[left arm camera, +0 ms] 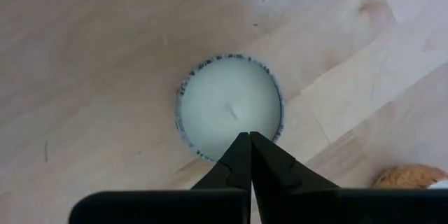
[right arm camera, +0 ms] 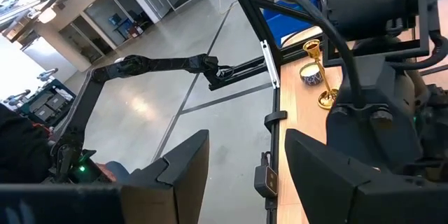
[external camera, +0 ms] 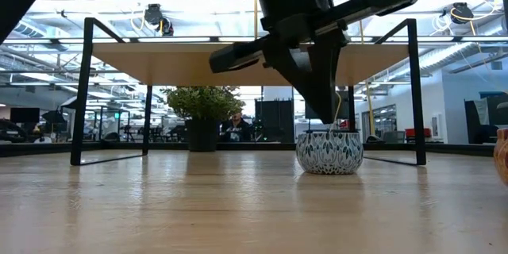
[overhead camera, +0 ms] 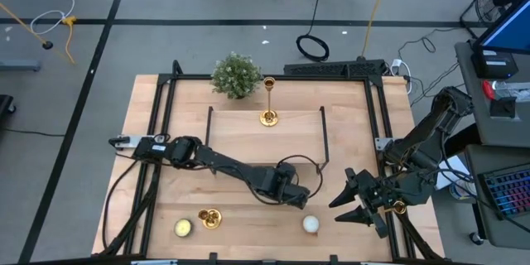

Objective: Stock candles and holders on shelf
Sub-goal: Put the blue scented candle on the shelf

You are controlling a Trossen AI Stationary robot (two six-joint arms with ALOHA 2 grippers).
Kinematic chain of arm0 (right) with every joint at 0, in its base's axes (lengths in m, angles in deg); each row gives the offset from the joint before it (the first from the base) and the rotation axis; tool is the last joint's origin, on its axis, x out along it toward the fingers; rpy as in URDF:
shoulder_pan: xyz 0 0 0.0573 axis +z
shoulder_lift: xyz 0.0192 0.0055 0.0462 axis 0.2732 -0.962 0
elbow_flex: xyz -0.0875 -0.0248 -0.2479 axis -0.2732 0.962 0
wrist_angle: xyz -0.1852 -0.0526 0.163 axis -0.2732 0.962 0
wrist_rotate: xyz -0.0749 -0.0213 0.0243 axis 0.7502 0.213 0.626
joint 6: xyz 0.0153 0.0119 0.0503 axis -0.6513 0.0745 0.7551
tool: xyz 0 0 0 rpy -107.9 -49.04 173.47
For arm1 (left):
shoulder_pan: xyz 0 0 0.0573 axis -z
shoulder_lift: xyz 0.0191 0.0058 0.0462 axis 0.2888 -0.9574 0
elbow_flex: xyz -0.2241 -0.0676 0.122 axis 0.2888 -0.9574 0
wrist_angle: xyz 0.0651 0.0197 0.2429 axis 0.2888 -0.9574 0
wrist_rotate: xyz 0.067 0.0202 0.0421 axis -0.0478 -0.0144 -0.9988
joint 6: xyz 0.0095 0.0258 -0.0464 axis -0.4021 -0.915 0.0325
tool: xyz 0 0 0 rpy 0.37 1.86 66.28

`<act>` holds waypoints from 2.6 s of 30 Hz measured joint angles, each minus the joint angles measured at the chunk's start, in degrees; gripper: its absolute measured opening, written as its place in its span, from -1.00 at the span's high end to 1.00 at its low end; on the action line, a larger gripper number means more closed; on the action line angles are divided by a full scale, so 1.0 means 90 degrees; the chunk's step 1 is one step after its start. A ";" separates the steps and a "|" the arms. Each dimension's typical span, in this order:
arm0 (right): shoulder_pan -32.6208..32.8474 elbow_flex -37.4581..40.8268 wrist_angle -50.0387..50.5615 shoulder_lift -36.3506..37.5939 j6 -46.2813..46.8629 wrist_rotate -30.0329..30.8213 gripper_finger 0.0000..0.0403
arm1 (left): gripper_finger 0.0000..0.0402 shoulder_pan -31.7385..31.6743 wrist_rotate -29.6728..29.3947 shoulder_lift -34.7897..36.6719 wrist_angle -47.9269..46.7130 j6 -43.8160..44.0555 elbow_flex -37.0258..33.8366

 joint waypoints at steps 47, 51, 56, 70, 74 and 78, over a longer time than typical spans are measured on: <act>0.0000 0.0000 0.0000 0.0000 -0.0019 -0.0015 0.07 | 1.00 -0.0032 0.0296 -0.0005 -0.0038 -0.0706 0.0000; 0.0000 0.0000 0.0000 0.0000 -0.0019 -0.0015 0.07 | 1.00 -0.0029 0.0294 -0.0006 -0.0083 -0.0706 -0.0002; 0.0000 0.0000 0.0000 0.0000 -0.0039 -0.0015 0.07 | 1.00 -0.0032 0.0264 -0.0007 -0.0099 -0.0706 -0.0002; 0.0000 0.0000 0.0000 0.0000 -0.0039 -0.0019 0.07 | 1.00 -0.0032 0.0250 -0.0029 -0.0112 -0.0680 -0.0088; 0.0000 0.0000 0.0000 0.0000 -0.0041 -0.0019 0.07 | 1.00 -0.0032 0.0291 -0.0029 -0.0102 -0.0680 -0.0090; 0.0000 0.0000 0.0000 0.0000 -0.0041 -0.0022 0.07 | 1.00 -0.0032 0.0341 -0.0029 -0.0102 -0.0701 -0.0092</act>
